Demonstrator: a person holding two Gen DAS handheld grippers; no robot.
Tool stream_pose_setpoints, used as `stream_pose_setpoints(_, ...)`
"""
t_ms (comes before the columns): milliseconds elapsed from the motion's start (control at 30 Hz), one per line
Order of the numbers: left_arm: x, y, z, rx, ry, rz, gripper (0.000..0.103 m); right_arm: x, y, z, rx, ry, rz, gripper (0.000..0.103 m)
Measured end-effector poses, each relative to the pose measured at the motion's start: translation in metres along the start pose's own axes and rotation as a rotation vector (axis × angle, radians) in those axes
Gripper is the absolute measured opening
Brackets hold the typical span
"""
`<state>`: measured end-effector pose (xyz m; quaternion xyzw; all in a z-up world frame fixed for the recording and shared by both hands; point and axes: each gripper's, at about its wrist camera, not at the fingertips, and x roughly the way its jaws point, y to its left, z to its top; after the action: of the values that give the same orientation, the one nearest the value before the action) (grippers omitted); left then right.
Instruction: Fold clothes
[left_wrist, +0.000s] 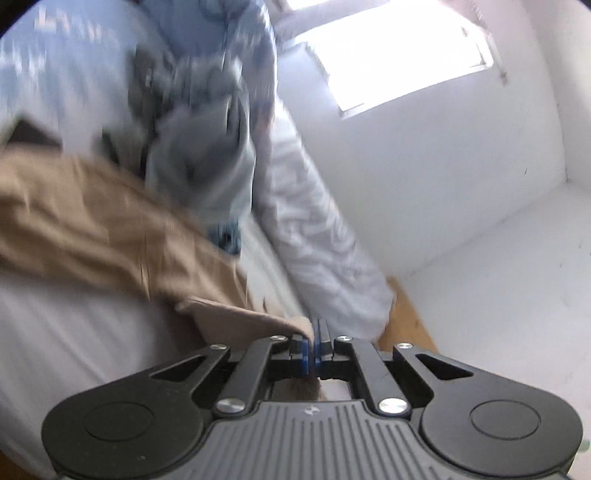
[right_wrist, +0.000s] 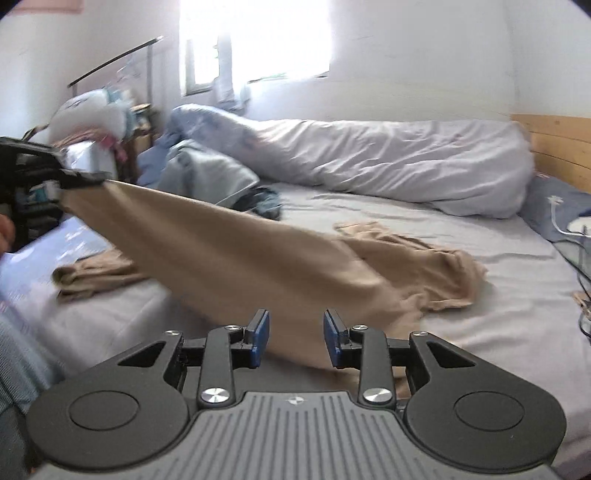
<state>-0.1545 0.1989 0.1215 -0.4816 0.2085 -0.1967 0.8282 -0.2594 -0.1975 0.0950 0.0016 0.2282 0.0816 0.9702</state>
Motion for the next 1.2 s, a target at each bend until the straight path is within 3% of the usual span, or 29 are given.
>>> stream_pose_setpoints(200,-0.033,-0.011,0.024,0.054,-0.065,0.025,0.000,0.009,-0.011,0.011,0.088,-0.002,-0.096,0.034)
stream_pose_setpoints(567,-0.112,-0.002,0.012,0.063,-0.092,0.083,0.000,0.038,0.011,0.033,0.170,-0.041,-0.080,0.036)
stream_pose_setpoints(800,-0.131,-0.001,0.002,0.103,-0.035,0.239,0.003,0.051,0.040,0.041,0.144,-0.062,-0.010,0.037)
stream_pose_setpoints(900,-0.128,-0.004,0.000,0.142,-0.015,0.293,0.019,0.055,0.047,0.042,0.133,-0.064,0.002,0.037)
stream_pose_setpoints(967,-0.130,-0.004,0.001,0.141,-0.028,0.295,0.037,0.055,0.048,0.043,0.135,-0.066,0.008,0.037)
stream_pose_setpoints(1033,-0.130,-0.005,0.002,0.139,-0.041,0.296,0.047,0.056,0.048,0.043,0.140,-0.068,0.013,0.037)
stream_pose_setpoints(1200,-0.127,-0.003,0.006,0.123,-0.045,0.301,0.057,0.058,0.045,0.044,0.148,-0.072,0.017,0.037)
